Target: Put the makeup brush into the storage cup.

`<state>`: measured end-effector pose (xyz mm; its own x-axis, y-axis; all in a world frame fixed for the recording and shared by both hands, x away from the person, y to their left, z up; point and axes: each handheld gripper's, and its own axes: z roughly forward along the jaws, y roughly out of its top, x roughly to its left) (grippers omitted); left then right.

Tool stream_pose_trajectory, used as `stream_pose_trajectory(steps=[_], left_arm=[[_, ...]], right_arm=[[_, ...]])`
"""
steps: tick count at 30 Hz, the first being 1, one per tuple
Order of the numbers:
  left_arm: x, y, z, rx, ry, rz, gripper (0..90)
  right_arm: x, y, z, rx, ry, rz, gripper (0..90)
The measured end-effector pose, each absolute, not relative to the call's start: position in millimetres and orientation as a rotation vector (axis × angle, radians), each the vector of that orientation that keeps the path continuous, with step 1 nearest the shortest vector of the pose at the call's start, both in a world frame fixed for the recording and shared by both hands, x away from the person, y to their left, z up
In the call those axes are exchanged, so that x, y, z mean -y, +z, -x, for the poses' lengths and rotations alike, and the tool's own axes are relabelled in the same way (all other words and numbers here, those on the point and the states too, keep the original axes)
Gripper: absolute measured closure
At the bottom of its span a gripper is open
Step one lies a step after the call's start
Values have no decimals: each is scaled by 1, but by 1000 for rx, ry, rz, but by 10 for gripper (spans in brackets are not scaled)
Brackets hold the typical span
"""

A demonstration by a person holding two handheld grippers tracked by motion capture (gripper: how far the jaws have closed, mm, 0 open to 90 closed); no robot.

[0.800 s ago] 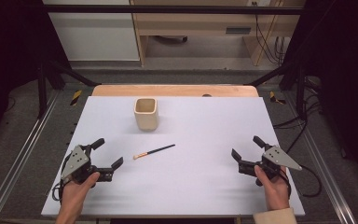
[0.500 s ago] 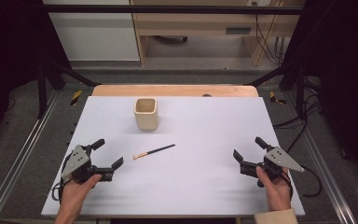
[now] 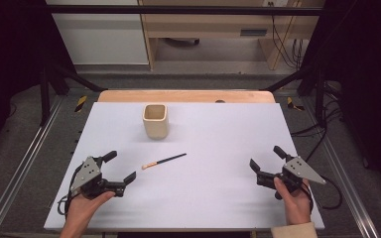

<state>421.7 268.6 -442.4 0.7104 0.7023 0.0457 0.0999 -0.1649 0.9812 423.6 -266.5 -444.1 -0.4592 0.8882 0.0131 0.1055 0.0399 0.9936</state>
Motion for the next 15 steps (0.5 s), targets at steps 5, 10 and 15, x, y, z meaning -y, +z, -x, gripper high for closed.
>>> stream_pose_trajectory(steps=[5, 10, 15], left_arm=[[-267, -442, -421, -649, 604, -1668, 3], [-268, -441, -421, -653, 603, -1669, 6], [-268, -441, -421, -657, 605, -1673, 10]], right_arm=[[265, -445, -424, -1662, 1472, -1000, 36], [264, -446, -424, -1668, 1472, -1000, 36], [266, -445, -423, -1658, 1481, -1008, 36]])
